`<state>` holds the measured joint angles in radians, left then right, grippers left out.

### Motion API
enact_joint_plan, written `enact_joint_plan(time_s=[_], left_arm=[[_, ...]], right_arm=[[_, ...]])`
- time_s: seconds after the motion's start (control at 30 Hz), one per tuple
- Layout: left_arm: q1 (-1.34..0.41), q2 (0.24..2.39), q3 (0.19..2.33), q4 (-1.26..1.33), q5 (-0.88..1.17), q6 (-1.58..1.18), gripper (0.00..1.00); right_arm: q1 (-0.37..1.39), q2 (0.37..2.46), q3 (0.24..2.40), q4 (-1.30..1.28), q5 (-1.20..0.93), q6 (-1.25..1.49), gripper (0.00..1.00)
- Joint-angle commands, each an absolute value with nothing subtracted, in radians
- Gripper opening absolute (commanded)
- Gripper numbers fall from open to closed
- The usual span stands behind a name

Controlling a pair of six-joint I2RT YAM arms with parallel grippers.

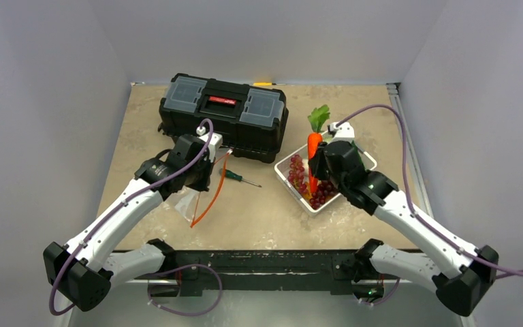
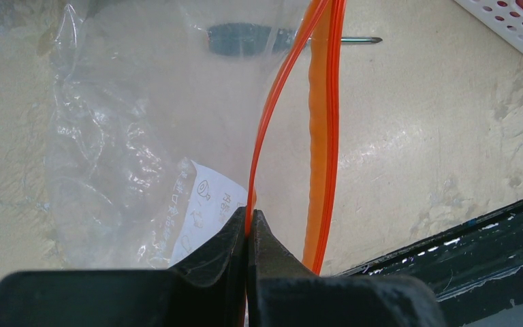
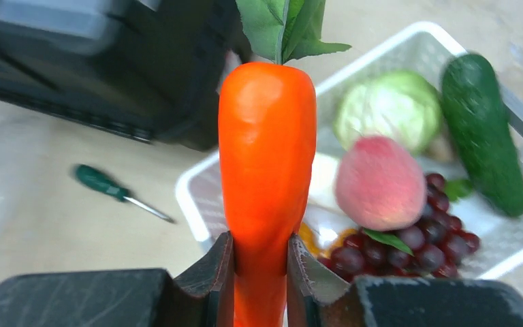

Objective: Place the food in the zip-top bag and seal the zipper
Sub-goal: Pick up the fake vegetable from the bin, then place the fake vegetable in the zipper food storage bag.

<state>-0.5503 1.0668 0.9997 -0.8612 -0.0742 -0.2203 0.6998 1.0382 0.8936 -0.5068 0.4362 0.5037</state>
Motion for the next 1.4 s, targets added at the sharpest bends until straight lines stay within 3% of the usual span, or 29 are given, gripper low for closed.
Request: enact_joint_plan(time_s=[0.0, 0.13, 0.37, 0.53, 0.63, 0.8, 1.37], left_arm=[[-0.546, 1.064, 1.002, -0.846, -0.060, -0.207, 0.00], [-0.546, 1.065, 1.000, -0.847, -0.061, -0.208, 0.00], [-0.547, 1.059, 1.002, -0.847, -0.064, -0.210, 0.00], [-0.547, 1.056, 1.000, -0.846, -0.067, -0.214, 0.00], [-0.547, 1.054, 1.000, -0.843, -0.069, -0.220, 0.00], [-0.548, 1.052, 0.999, -0.839, -0.076, -0.230, 0.00], [-0.547, 0.997, 0.987, -0.810, -0.069, -0.243, 0.00]], right_arm=[[0.699, 0.975, 0.929, -0.407, 0.254, 0.494, 0.00], [0.699, 1.007, 0.941, -0.324, -0.179, 0.508, 0.00], [0.702, 1.021, 0.911, -0.186, -0.710, 0.643, 0.00], [0.723, 1.011, 0.797, 0.059, -0.843, 0.864, 0.00], [0.799, 1.040, 0.741, 0.215, -0.869, 0.985, 0.00], [0.930, 1.166, 0.757, 0.260, -0.774, 1.043, 0.00], [0.954, 1.481, 0.730, 0.667, -0.478, 1.417, 0.00]])
